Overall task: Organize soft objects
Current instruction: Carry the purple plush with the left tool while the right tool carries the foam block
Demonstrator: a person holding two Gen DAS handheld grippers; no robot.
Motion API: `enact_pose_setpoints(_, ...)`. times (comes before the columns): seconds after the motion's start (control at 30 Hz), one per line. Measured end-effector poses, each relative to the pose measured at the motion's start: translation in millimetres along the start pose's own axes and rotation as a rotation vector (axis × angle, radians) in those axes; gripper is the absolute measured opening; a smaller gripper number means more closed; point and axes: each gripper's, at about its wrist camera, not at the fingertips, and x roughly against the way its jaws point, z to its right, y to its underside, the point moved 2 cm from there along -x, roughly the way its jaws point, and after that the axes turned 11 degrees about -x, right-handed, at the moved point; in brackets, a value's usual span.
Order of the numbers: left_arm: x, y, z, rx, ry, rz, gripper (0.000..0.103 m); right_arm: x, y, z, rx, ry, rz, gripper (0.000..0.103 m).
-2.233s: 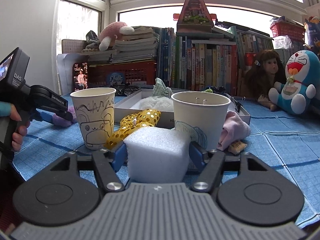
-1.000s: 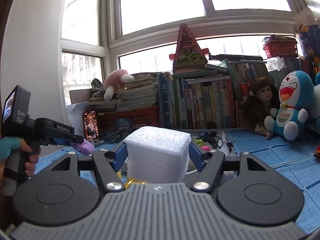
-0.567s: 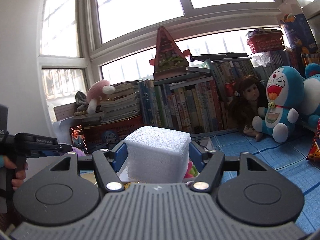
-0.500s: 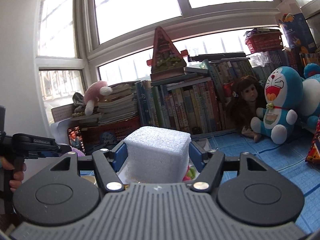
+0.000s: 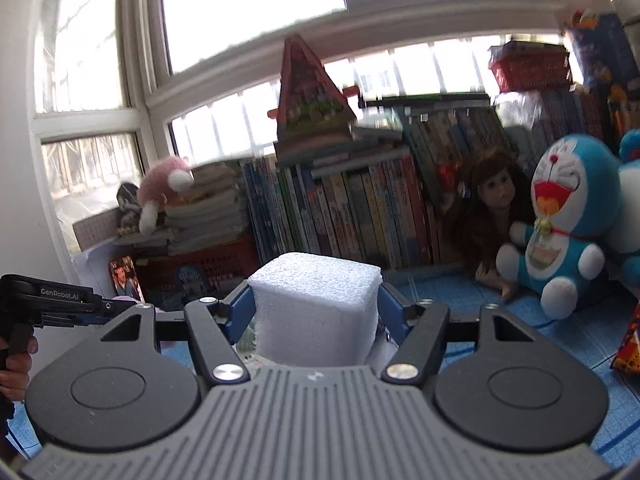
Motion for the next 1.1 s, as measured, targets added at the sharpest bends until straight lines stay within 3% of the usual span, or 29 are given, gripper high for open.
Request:
enact_pose_setpoints(0.3, -55, 10, 10, 0.022, 0.068, -0.194, 0.033, -59, 12, 26, -0.083, 0.053, -0.240, 0.068)
enact_pose_setpoints(0.53, -95, 15, 10, 0.073, 0.071, -0.295, 0.033, -92, 18, 34, -0.111, 0.079, -0.354, 0.068)
enact_pose_setpoints(0.7, -123, 17, 5, 0.091, 0.044, -0.340, 0.033, -109, 18, 38, -0.128, 0.068, -0.366, 0.068)
enact_pose_setpoints(1.1, -156, 3, -6, 0.139, -0.008, -0.324, 0.031, -143, 15, 38, -0.169, 0.032, -0.350, 0.068)
